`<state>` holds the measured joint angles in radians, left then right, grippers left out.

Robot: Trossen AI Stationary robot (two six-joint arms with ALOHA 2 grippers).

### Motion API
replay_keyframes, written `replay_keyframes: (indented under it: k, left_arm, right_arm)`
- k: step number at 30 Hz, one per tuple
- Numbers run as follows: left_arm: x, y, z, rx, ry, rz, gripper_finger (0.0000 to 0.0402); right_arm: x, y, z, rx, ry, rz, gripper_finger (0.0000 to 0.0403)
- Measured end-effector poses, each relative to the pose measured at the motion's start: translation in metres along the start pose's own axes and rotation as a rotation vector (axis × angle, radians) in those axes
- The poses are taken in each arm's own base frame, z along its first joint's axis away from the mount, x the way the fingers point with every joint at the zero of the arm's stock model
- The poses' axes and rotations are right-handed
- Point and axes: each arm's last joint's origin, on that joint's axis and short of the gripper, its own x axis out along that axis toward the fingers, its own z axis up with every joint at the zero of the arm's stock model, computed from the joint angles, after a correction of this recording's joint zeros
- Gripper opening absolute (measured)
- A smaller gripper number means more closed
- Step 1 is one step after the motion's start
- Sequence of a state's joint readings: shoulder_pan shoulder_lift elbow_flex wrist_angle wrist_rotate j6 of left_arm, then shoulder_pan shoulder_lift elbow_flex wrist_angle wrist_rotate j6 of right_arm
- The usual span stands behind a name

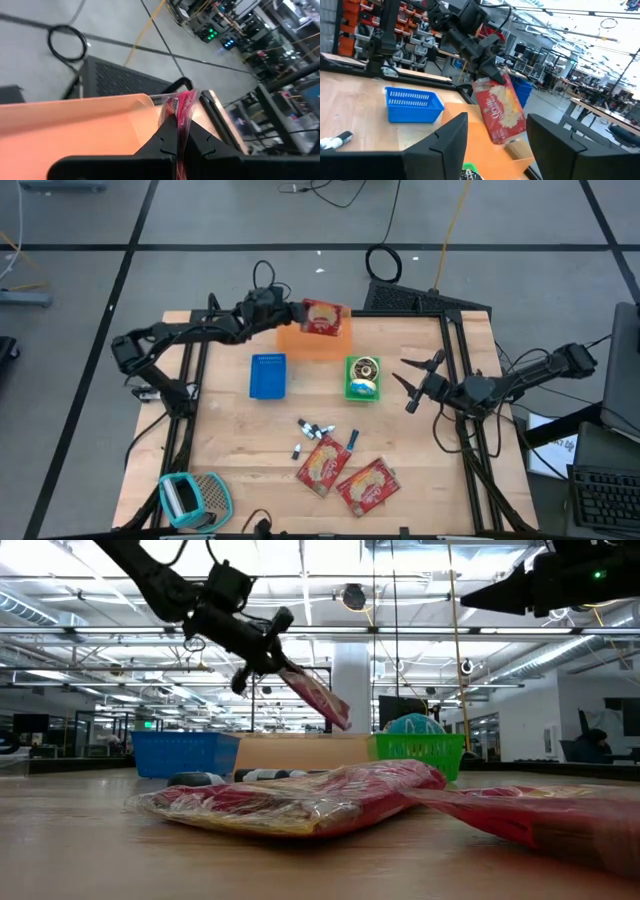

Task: Pick & Place Food Item
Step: Put the right red popcorn bag into the orange bin

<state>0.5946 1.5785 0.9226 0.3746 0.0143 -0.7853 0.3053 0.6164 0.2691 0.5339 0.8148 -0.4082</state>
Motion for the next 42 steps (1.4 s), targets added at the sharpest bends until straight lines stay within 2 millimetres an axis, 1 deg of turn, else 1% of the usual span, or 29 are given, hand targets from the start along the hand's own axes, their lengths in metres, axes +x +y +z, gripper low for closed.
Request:
replay_keyframes:
  k: [4, 9, 18, 23, 27, 35, 42]
  left_arm:
    - [0.01, 0.008, -0.006, -0.033, 0.034, -0.021, 0.0004]
    - [0.017, 0.014, -0.013, -0.043, 0.049, 0.009, 0.0003]
    - [0.028, 0.02, -0.03, -0.047, 0.067, 0.067, 0.0008]
    - [0.031, 0.02, -0.036, -0.04, 0.07, 0.08, 0.0003]
    - [0.031, 0.018, -0.038, -0.03, 0.061, 0.091, 0.0013]
    - [0.03, 0.013, -0.041, 0.074, 0.058, 0.073, 0.0018]
    - [0.03, 0.013, -0.042, 0.064, 0.063, 0.074, 0.0019]
  right_arm:
    - [0.001, -0.001, 0.0, 0.002, 0.003, -0.009, 0.0185]
    - [0.001, -0.001, 0.0, 0.003, 0.002, -0.008, 0.0187]
    - [0.001, -0.001, 0.0, 0.002, 0.002, -0.007, 0.0187]
    - [0.001, -0.001, 0.0, 0.002, 0.002, -0.007, 0.0187]
    - [0.001, -0.001, -0.001, 0.002, 0.003, -0.007, 0.0187]
    - [0.001, -0.001, -0.001, 0.002, 0.003, -0.007, 0.0187]
    - [0.001, -0.001, -0.001, -0.001, 0.005, -0.006, 0.0187]
